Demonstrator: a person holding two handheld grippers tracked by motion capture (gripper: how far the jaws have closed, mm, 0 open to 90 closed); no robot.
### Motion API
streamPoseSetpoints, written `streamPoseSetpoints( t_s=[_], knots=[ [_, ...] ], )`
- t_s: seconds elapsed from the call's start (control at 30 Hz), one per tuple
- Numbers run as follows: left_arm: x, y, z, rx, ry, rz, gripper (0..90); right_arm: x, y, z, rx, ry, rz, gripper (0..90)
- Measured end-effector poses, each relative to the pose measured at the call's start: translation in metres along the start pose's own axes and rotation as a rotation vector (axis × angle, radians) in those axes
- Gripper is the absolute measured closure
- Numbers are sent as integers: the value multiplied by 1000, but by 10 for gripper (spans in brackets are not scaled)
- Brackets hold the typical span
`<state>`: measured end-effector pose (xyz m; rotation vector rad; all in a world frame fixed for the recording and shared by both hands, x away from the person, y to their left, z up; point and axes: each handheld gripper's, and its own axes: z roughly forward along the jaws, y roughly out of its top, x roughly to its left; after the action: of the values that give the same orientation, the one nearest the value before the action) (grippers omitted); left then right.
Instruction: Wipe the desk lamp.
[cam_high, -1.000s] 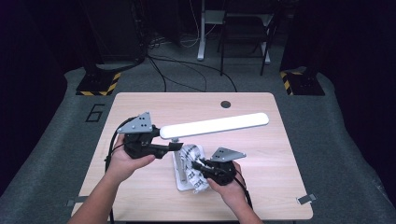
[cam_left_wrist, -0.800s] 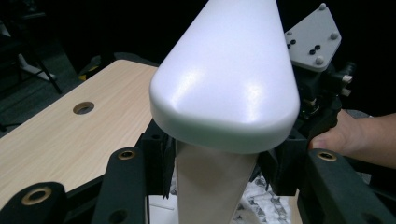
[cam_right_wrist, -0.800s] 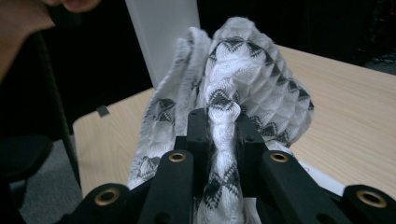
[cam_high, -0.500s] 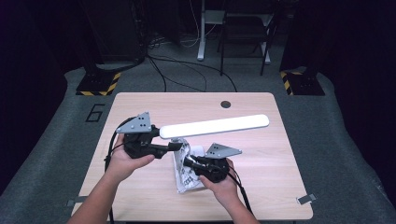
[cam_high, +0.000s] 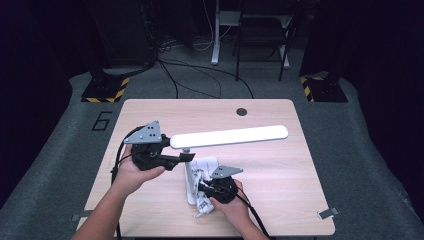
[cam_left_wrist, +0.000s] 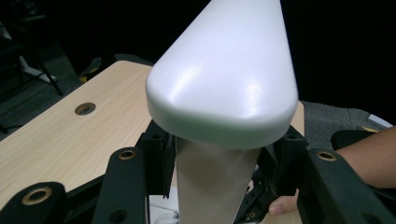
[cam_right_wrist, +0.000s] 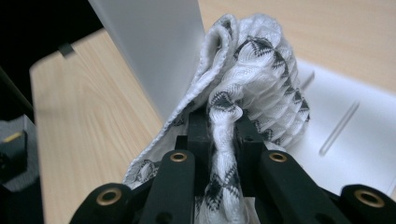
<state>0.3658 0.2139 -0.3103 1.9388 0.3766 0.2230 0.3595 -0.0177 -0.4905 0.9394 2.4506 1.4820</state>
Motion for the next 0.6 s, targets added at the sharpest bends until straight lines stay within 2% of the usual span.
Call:
streamPoseSetpoints(
  t_s=[0.03,0.17,0.2,0.23,0.3,0.47,0.5,0.53,0.6],
  knots=[
    [0,0,0,4,2,4,525,-1,-7,6,38,-15,-1,805],
    [0,0,-1,9,1,6,526,-2,-10,9,54,-20,-14,805],
    [0,0,-1,9,2,6,526,-2,-12,11,59,-40,-19,806],
    [-1,0,0,4,4,10,526,-3,-18,15,104,-68,-48,810],
    [-1,0,0,3,6,11,526,-4,-21,15,77,-59,-39,809],
    [-1,0,1,3,9,11,527,-3,-17,14,94,-57,-3,809],
    [-1,0,0,5,7,13,527,-3,-13,10,64,-32,29,809],
    [-1,0,0,5,7,13,527,-3,-13,10,64,-32,29,809],
    [-1,0,0,4,8,11,527,-1,-4,3,9,5,33,810]
  ],
)
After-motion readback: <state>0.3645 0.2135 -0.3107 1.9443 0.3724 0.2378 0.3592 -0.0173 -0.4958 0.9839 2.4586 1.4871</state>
